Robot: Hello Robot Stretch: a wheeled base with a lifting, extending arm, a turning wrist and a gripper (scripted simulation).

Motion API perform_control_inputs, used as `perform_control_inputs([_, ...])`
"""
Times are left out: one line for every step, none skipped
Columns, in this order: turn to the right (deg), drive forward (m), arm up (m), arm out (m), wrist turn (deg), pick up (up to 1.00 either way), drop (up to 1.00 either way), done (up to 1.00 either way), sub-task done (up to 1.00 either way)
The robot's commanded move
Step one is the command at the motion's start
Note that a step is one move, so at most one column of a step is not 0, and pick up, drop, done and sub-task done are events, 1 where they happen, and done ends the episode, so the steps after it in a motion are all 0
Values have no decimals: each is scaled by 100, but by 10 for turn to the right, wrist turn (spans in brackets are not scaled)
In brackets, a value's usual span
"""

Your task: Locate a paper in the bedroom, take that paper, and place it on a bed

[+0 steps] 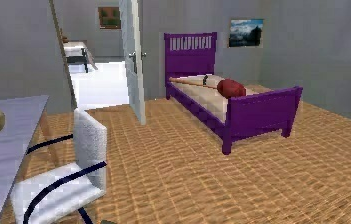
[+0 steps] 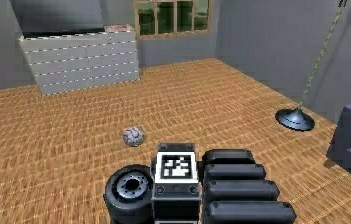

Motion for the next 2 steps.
perform_control_inputs([0,100,0,0,0,0,0,0,0])
perform_control_inputs([0,40,0,0,0,0,0,0,0])
